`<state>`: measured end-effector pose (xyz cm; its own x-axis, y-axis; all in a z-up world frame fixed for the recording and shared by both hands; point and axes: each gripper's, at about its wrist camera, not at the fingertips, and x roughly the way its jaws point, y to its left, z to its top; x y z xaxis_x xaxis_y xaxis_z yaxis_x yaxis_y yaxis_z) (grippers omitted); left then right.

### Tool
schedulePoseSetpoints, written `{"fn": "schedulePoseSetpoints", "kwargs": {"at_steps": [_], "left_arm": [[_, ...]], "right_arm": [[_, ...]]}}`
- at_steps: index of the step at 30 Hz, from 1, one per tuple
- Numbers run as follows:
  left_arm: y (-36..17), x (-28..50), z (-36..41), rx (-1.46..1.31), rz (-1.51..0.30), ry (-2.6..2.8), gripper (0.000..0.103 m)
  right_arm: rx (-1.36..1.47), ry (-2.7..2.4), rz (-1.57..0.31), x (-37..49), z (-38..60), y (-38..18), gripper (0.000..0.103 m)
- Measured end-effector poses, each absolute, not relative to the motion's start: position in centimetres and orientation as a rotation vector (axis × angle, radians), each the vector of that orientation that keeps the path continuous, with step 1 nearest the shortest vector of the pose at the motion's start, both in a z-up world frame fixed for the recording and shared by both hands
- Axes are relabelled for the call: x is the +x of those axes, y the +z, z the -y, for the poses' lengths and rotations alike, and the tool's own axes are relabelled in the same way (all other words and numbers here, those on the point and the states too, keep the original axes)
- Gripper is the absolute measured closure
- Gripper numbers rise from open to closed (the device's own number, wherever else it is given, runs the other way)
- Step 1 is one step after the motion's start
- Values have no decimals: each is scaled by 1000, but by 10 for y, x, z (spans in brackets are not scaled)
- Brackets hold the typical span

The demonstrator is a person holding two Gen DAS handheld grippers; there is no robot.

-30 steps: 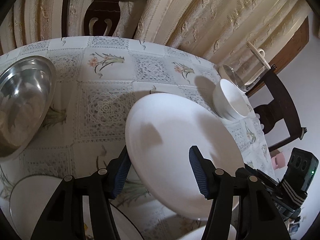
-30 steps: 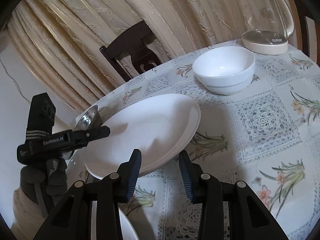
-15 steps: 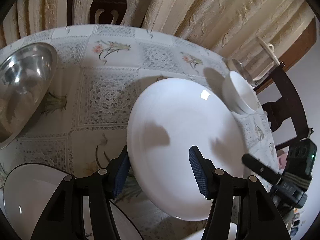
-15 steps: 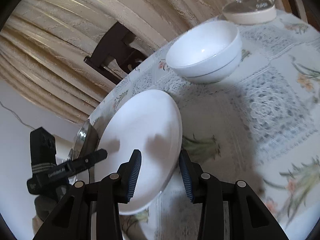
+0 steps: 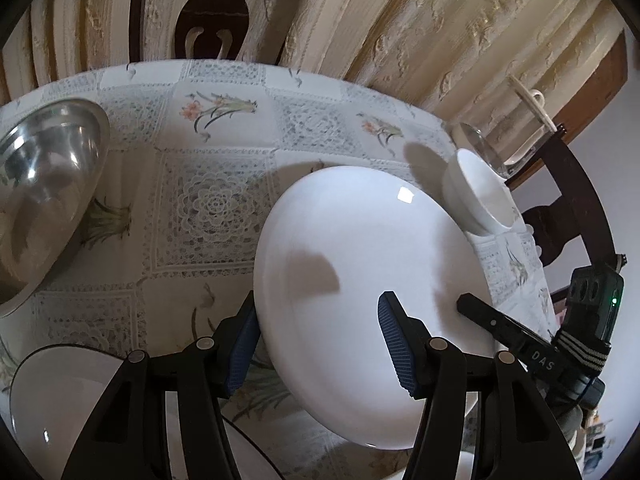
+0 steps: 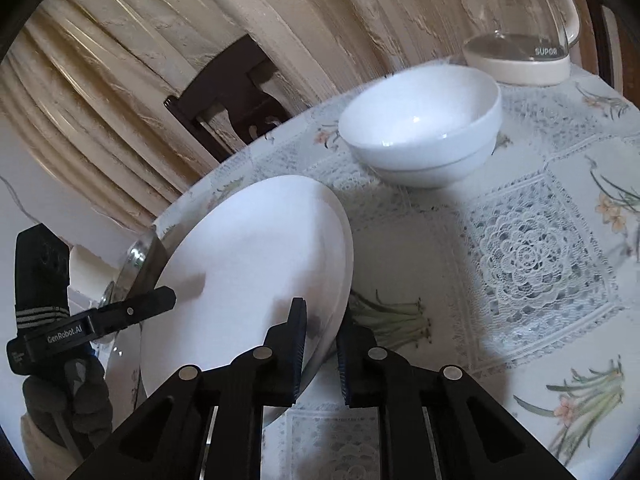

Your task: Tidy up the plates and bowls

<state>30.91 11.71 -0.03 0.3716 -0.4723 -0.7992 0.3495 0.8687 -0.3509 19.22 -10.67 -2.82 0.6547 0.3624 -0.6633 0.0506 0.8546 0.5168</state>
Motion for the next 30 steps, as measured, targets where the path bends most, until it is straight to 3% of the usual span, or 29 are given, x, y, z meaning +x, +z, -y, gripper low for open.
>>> {"fn": "schedulePoseSetpoints", "kwargs": {"at_steps": [15,30], "left_arm": [[40,234,-117,-120,-1002,-598,44],[37,117,-154,-183,-1003,-601,44]], "right_arm": [[546,225,-805,124,119,1,86],[525,301,-800,42,95,7,84]]}}
